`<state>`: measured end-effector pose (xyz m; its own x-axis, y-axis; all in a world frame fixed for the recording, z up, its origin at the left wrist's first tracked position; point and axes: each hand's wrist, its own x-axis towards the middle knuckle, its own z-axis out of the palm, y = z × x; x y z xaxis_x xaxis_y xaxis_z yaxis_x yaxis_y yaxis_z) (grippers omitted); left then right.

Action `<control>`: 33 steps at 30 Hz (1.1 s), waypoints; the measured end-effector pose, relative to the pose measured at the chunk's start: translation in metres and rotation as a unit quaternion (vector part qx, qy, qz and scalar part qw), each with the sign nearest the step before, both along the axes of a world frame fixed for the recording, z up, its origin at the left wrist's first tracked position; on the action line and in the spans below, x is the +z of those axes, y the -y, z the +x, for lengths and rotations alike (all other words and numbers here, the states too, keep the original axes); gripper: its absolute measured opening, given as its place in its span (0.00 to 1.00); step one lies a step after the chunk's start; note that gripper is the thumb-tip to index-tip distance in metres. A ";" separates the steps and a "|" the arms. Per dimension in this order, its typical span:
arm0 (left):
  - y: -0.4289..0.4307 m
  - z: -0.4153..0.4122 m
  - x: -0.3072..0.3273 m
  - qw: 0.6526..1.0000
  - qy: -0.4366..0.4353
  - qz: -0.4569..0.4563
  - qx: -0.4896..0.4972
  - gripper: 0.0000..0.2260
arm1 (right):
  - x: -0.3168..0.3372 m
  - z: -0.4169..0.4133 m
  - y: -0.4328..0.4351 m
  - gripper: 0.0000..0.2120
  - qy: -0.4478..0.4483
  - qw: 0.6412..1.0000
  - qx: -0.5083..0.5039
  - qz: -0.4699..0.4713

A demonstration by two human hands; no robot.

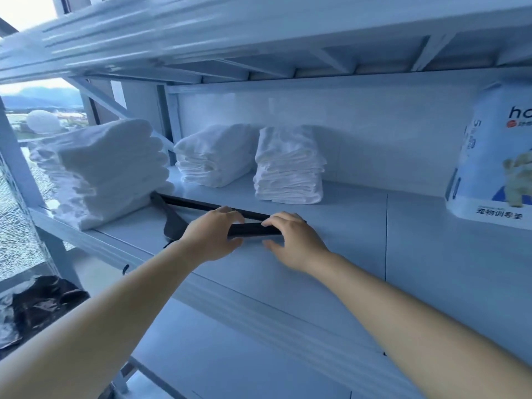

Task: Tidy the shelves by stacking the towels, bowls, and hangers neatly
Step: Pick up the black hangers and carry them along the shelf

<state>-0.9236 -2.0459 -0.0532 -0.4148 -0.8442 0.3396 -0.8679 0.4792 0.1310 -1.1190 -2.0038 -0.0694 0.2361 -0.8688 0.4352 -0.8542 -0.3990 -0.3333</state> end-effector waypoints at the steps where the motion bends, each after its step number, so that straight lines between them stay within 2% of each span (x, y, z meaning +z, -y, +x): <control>1: 0.006 0.003 -0.001 1.000 0.006 0.008 -0.001 0.19 | -0.001 0.003 0.004 0.17 -0.006 1.000 -0.007 0.002; 6: 0.030 0.008 -0.007 0.998 0.048 0.043 0.006 0.22 | -0.003 0.008 0.019 0.21 -0.039 0.998 -0.049 0.026; 10: 0.040 0.002 -0.011 0.997 0.064 0.045 -0.019 0.11 | -0.003 0.005 0.026 0.22 -0.067 0.994 -0.079 0.043; 13: 0.045 -0.003 -0.012 0.996 0.074 0.045 -0.030 0.10 | -0.002 0.000 0.029 0.21 -0.071 0.992 -0.090 0.045; 29: 0.042 -0.032 -0.010 0.993 0.064 0.033 -0.090 0.10 | 0.000 -0.020 0.026 0.19 -0.062 0.990 -0.124 0.029; 33: 0.034 -0.040 -0.012 0.991 0.060 0.025 -0.118 0.09 | 0.001 -0.028 0.020 0.16 -0.057 0.992 -0.100 0.043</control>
<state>-0.9637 -2.0801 -0.0648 -0.6378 -0.7330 0.2365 -0.7430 0.6664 0.0621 -1.1469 -2.0233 -0.0679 0.0979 -0.9364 0.3370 -0.9475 -0.1913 -0.2562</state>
